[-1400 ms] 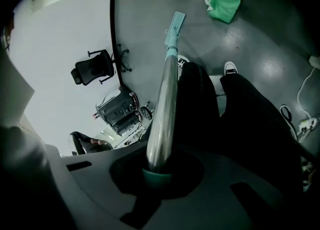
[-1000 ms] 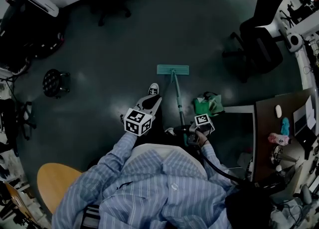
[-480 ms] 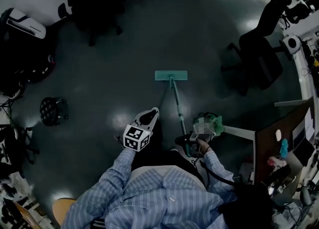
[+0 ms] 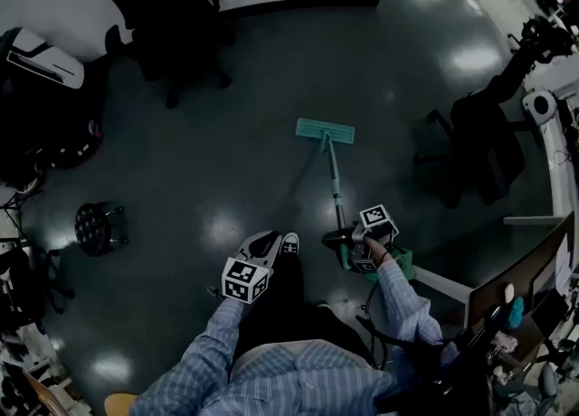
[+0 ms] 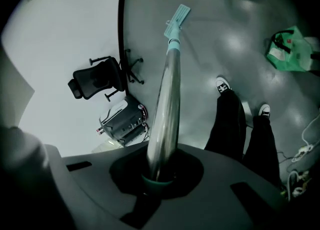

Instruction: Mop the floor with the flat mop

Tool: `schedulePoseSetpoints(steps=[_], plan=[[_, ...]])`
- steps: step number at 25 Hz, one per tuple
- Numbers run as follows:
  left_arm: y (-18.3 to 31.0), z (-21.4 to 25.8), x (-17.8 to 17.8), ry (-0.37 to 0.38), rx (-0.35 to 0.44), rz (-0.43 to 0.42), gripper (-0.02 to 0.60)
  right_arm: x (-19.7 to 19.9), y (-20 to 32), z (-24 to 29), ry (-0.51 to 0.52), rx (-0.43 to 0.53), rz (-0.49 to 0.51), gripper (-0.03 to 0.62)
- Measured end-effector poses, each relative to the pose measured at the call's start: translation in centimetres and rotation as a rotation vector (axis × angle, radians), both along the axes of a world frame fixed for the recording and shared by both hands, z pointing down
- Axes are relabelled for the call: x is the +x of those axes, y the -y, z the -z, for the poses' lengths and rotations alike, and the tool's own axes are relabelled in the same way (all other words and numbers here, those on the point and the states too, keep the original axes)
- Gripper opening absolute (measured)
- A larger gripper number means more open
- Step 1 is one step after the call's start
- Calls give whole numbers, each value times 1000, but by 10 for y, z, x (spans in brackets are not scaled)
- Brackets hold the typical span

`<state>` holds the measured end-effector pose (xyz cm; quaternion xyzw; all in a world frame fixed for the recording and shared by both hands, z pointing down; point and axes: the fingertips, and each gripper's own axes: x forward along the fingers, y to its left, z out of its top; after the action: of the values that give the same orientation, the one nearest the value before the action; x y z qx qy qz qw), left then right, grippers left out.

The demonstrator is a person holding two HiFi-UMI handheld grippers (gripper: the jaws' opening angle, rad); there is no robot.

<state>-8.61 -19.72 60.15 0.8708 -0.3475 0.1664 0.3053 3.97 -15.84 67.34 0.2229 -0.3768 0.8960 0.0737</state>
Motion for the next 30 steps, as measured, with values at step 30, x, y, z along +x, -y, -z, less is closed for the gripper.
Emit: schedulePoseSetpoints(steps=[30], plan=[[42,-91,-28,5,-224,192,32,95,417,-88,-201,110,-126,11]])
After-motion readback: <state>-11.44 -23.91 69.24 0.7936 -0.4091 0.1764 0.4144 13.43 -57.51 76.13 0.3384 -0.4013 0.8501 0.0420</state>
